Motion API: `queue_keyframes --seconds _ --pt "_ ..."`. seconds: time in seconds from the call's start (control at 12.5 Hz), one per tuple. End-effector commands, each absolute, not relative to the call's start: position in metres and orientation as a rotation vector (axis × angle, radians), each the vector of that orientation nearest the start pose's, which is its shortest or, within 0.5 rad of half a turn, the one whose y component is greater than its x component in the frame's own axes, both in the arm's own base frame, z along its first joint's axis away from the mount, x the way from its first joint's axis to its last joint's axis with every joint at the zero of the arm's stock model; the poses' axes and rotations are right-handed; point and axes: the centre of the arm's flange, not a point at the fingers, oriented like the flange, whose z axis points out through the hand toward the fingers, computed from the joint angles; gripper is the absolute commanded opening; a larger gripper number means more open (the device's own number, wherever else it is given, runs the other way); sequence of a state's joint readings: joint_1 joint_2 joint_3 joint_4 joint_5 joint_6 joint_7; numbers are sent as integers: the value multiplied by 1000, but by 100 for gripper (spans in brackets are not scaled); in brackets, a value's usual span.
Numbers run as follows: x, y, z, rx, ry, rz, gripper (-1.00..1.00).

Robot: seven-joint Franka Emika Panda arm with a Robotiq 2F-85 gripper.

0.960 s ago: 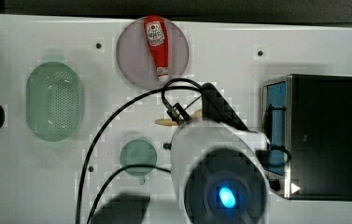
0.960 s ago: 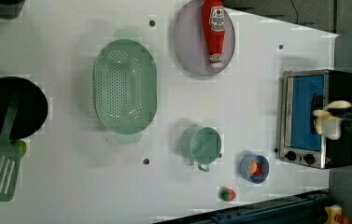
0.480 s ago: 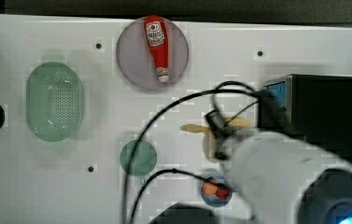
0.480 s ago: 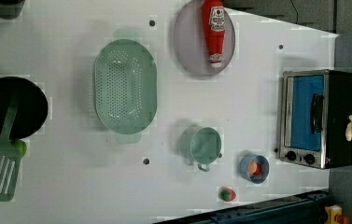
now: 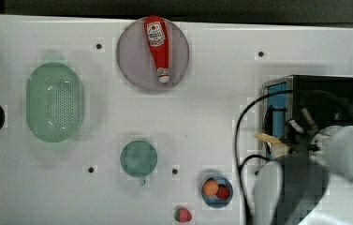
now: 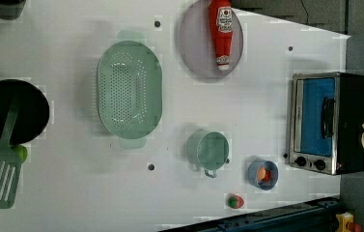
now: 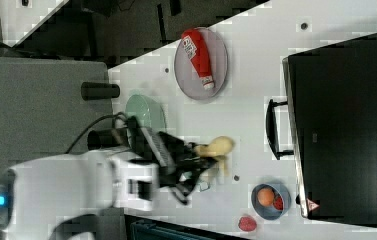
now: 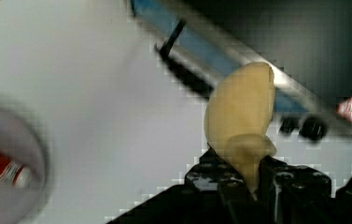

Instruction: Pick banana from table and place on oven.

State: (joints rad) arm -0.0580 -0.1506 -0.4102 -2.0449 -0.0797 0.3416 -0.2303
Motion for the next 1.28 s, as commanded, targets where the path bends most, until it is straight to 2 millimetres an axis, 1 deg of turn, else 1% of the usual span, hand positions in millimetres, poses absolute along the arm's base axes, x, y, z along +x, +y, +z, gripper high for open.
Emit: queue_keyframes --seconds 0.08,0.24,0.32,0.4,0.56,0.64,0.8,0.88,1.2,1.28 --pt "463 -284 506 -2963 1181 -89 -64" --pt "467 -320 484 -3042 1097 -50 -64" --pt "470 -335 474 -3082 1056 -34 -64" --pt "475 -345 467 -3123 1003 -21 -64" --pt "481 -355 453 -3168 944 28 -64" --pt "482 -356 446 -3174 937 51 -57" --pt "482 -357 436 -3175 940 88 -15" --pt "483 -356 434 -3176 939 93 7" --pt "484 -356 436 -3178 935 86 100" --pt "487 -354 439 -3182 927 74 100"
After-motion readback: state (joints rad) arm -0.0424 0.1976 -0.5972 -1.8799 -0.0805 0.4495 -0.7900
